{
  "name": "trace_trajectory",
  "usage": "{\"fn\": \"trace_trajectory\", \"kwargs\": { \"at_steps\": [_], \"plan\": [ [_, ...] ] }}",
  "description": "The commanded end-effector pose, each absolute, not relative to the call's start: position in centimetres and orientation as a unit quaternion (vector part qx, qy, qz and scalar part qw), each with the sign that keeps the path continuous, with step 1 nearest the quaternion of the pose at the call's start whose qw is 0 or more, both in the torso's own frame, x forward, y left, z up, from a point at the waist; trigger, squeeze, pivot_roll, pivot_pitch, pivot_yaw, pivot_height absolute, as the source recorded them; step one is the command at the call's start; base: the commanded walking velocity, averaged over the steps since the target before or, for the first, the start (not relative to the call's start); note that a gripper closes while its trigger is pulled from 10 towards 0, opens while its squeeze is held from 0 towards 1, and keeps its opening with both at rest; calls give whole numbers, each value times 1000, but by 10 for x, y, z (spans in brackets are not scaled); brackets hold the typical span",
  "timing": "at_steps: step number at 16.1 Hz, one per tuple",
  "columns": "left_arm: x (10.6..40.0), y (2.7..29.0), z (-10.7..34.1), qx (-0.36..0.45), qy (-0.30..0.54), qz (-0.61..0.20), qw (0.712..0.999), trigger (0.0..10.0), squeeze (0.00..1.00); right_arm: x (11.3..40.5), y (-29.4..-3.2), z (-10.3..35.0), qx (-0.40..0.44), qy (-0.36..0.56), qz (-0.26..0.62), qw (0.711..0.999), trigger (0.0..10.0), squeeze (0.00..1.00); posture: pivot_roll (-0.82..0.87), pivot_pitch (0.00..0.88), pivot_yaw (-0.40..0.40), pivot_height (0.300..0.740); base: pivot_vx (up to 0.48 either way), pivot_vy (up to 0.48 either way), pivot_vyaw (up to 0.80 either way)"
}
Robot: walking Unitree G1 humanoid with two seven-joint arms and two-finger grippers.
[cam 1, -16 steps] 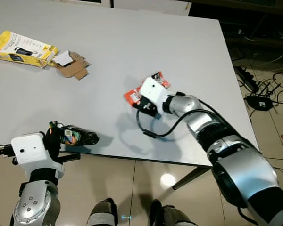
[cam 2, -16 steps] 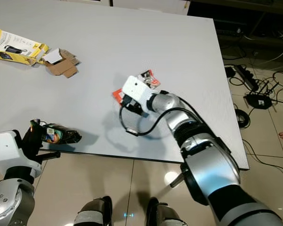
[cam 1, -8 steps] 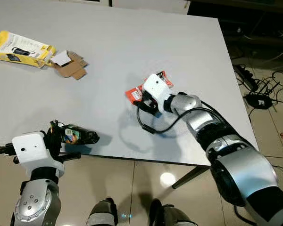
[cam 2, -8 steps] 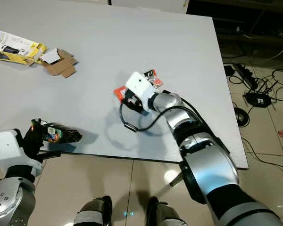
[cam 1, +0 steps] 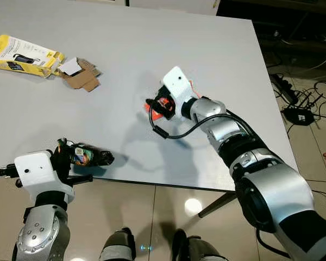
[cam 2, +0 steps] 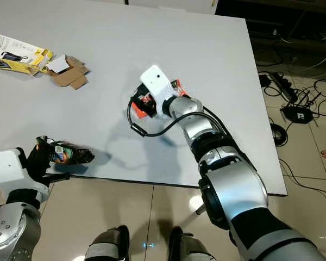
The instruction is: Picking trash to rubbish bin
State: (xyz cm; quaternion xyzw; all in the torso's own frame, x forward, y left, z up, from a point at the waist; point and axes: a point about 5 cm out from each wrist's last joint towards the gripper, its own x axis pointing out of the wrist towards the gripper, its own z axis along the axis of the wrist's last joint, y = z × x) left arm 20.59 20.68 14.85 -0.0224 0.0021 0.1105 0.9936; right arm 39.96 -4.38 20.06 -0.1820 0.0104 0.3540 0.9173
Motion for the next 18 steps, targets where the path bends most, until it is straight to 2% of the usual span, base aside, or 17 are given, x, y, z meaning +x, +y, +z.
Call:
{"fn": "trace_trajectory", "kwargs": {
  "at_steps": [1,3,4,6,7,12,14,18],
  "plan": [
    [205,207,146,-22,8,109,994,10000,0,402,-42,208,-165,6,341,925,10000,0,191,224,-68,740,0,0,0],
    [206,205,145,-25,9,107,994,10000,0,401,-33,212,-156,-9,343,926,10000,0,191,224,-68,740,0,0,0],
    [206,204,145,-26,10,105,994,10000,0,397,-26,212,-152,-23,369,917,10000,0,192,226,-67,740,0,0,0],
    [205,204,145,-26,10,105,994,10000,0,391,-19,213,-157,-42,412,896,10000,0,199,231,-66,740,0,0,0],
    [203,206,145,-25,11,106,994,10000,0,386,-13,213,-178,-51,467,865,10000,0,202,238,-71,740,0,0,0],
    [199,204,142,-29,15,110,993,10000,0,380,-15,206,-250,-46,518,816,10000,0,200,252,-84,740,0,0,0],
    [197,203,142,-30,17,110,993,10000,0,378,-12,205,-267,-48,527,805,10000,0,201,255,-85,740,0,0,0],
    [196,205,142,-28,17,113,993,10000,0,381,-6,212,-291,-69,495,816,10000,0,207,258,-87,740,0,0,0]
  ]
}}
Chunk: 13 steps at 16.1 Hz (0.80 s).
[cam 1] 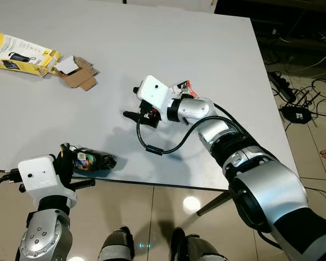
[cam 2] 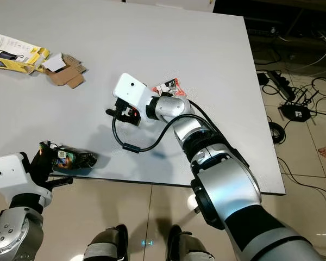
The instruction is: Picking trash to rubbish bin
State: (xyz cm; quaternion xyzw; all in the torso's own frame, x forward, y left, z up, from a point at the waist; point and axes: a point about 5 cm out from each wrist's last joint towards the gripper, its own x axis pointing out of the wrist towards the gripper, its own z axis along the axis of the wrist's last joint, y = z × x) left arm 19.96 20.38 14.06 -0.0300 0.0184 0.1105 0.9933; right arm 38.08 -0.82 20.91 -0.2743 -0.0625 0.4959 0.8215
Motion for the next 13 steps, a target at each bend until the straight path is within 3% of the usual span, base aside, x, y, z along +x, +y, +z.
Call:
{"fn": "trace_trajectory", "kwargs": {
  "at_steps": [1,6,8,13],
  "plan": [
    [195,205,142,-28,18,113,993,10000,0,381,-6,212,-299,-72,491,815,10000,0,207,258,-87,740,0,0,0],
    [188,200,138,-34,26,116,992,10000,0,378,-9,209,-417,-78,514,746,10000,0,199,280,-114,740,0,0,0],
    [185,199,137,-37,29,120,992,10000,0,380,-11,211,-438,-77,512,735,10000,0,196,288,-123,740,0,0,0],
    [179,193,132,-46,41,121,991,10000,0,390,-21,216,-434,-56,460,773,10000,0,188,316,-130,740,0,0,0]
  ]
}}
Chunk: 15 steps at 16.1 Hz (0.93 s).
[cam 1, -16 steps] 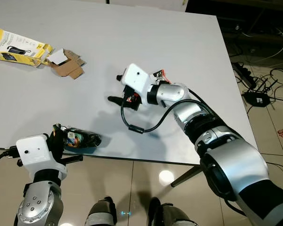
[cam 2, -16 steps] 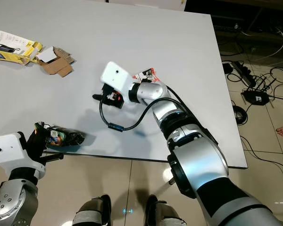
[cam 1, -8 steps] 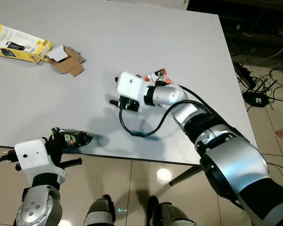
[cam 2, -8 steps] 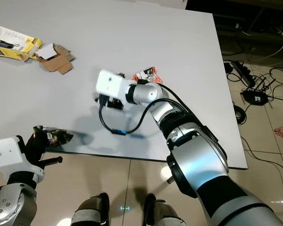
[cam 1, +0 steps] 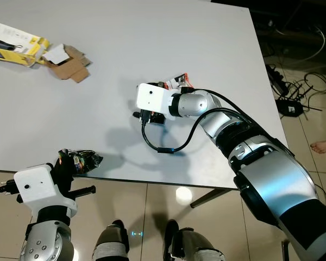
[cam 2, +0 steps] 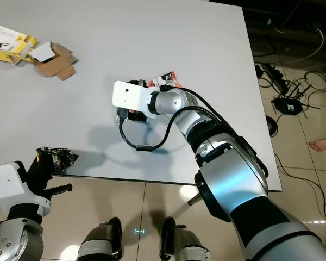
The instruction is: Picking trash to rubbish bin
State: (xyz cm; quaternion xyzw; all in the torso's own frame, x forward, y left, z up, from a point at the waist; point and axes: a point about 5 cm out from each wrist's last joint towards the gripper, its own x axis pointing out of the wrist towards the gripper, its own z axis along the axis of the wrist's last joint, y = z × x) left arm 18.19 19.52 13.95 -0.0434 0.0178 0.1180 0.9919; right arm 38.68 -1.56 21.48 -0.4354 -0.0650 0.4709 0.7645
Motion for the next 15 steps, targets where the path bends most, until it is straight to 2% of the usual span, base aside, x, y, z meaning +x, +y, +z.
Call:
{"fn": "trace_trajectory", "kwargs": {
  "at_steps": [1,8,9,11,13,15],
  "plan": [
    [179,194,132,-47,41,120,991,10000,0,390,-23,212,-435,-47,455,776,10000,0,189,318,-129,740,0,0,0],
    [178,195,132,-46,43,119,991,10000,0,393,-41,185,-400,39,421,813,10000,0,197,312,-128,740,0,0,0],
    [180,194,131,-48,44,117,991,10000,0,393,-51,172,-338,88,410,843,10000,0,196,304,-124,740,0,0,0],
    [183,193,131,-52,46,113,991,10000,0,391,-59,159,-272,128,395,868,10000,0,191,297,-119,740,0,0,0],
    [188,194,129,-63,48,111,991,10000,0,388,-67,145,-220,160,385,882,10000,0,186,285,-111,740,0,0,0],
    [191,195,129,-66,49,110,991,10000,0,386,-72,139,-204,172,381,885,10000,0,181,273,-107,740,0,0,0]
  ]
}}
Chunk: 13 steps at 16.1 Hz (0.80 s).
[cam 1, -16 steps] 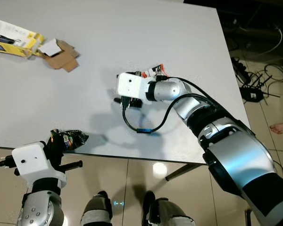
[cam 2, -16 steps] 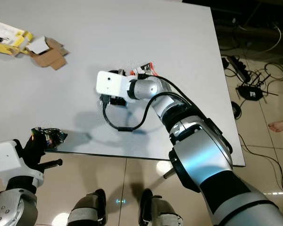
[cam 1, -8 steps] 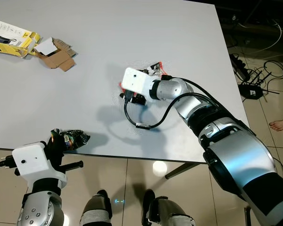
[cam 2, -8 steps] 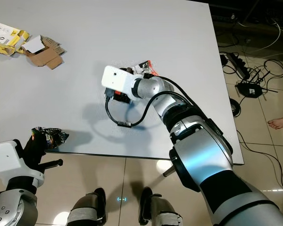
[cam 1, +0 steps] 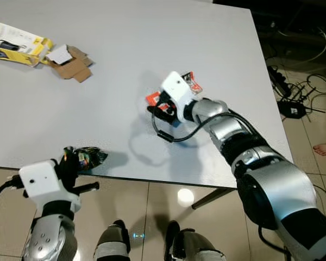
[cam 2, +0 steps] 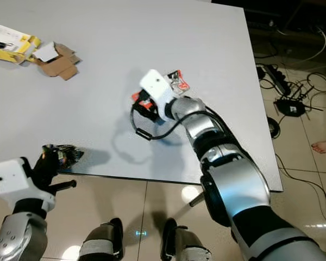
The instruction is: Picking trash to rubbish bin
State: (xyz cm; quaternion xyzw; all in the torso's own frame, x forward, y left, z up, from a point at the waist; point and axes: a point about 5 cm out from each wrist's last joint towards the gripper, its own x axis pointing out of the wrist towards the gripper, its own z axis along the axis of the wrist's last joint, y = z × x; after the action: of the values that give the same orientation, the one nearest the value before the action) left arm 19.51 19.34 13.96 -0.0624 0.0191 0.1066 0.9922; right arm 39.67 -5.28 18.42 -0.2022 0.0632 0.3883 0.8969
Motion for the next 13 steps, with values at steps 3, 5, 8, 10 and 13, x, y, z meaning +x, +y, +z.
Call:
{"fn": "trace_trajectory", "kwargs": {
  "at_steps": [3,5,8,10,13],
  "plan": [
    [199,195,128,-76,50,108,990,10000,0,382,-82,129,-157,192,380,891,10000,0,166,247,-107,740,0,0,0],
    [203,193,128,-80,48,105,990,10000,0,382,-87,128,-138,193,384,893,10000,0,154,236,-107,740,0,0,0],
    [212,190,128,-87,42,97,991,10000,0,381,-98,130,-112,190,399,890,10000,0,126,211,-103,740,0,0,0],
    [217,189,128,-90,39,92,991,10000,0,380,-107,130,-96,188,406,889,10000,0,107,200,-102,740,0,0,0],
    [222,188,128,-91,37,87,991,10000,0,377,-115,128,-82,190,424,882,10000,0,86,190,-101,740,0,0,0]
  ]
}}
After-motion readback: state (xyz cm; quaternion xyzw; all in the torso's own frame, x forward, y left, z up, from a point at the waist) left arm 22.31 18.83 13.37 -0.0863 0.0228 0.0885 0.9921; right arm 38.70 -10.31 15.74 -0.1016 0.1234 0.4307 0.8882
